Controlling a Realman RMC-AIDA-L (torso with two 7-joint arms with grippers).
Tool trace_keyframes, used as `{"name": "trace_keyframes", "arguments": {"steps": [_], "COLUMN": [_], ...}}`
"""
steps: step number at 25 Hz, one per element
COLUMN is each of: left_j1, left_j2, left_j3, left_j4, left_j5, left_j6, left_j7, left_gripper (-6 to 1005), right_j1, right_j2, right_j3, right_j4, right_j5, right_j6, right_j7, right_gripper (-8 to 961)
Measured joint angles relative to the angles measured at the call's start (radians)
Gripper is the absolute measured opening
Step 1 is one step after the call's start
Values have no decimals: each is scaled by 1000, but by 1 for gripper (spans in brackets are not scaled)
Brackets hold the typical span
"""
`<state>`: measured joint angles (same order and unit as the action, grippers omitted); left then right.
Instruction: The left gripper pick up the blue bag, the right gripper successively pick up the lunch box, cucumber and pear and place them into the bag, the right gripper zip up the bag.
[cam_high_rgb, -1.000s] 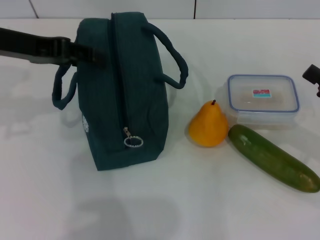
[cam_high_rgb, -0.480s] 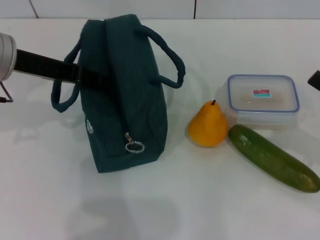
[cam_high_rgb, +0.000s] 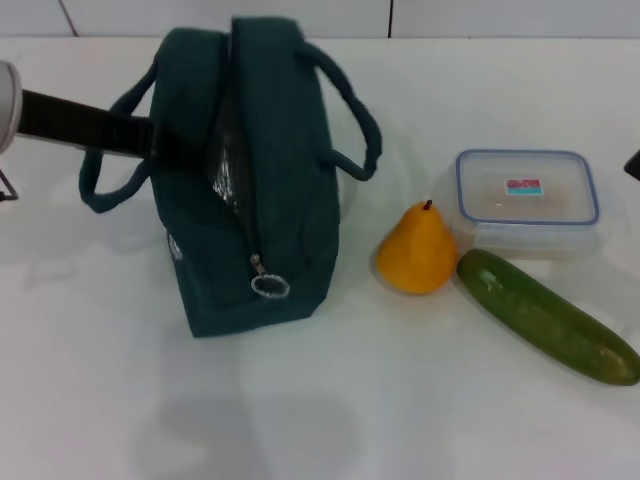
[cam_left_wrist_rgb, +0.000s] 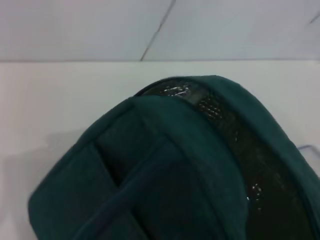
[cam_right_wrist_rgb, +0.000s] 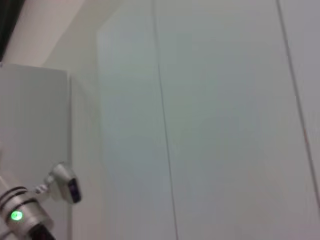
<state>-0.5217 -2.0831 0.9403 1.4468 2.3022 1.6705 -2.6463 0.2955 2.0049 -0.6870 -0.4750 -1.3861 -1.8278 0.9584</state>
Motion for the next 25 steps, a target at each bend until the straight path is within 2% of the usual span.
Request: {"name": "trace_keyframes", "arguments": {"steps": [2, 6, 11, 17, 25], "left_j1": [10, 29, 35, 31, 10], "left_j2": [0, 0, -1, 0, 1], "left_j3": [0, 5, 17, 31, 41], "left_j4": [18, 47, 54, 64, 64], "left_j5": [-36, -106, -111, -108, -92], "left_j6": [16, 40, 53, 53, 50], "left_j7": [-2, -11, -31, -43, -43], "left_gripper": [48, 40, 36, 36, 36], "right_j1": [-4, -5, 26, 88, 125], "right_j2": [0, 0, 1, 3, 6], "right_j3": [9, 77, 166, 150, 105], "right_j4": [10, 50, 150, 272, 329], "right_j5": [9, 17, 22, 34, 20], "right_j6": [18, 77, 236, 478, 562], "right_j7": [6, 61, 148, 252, 323], "right_gripper": [874, 874, 874, 873, 871]}}
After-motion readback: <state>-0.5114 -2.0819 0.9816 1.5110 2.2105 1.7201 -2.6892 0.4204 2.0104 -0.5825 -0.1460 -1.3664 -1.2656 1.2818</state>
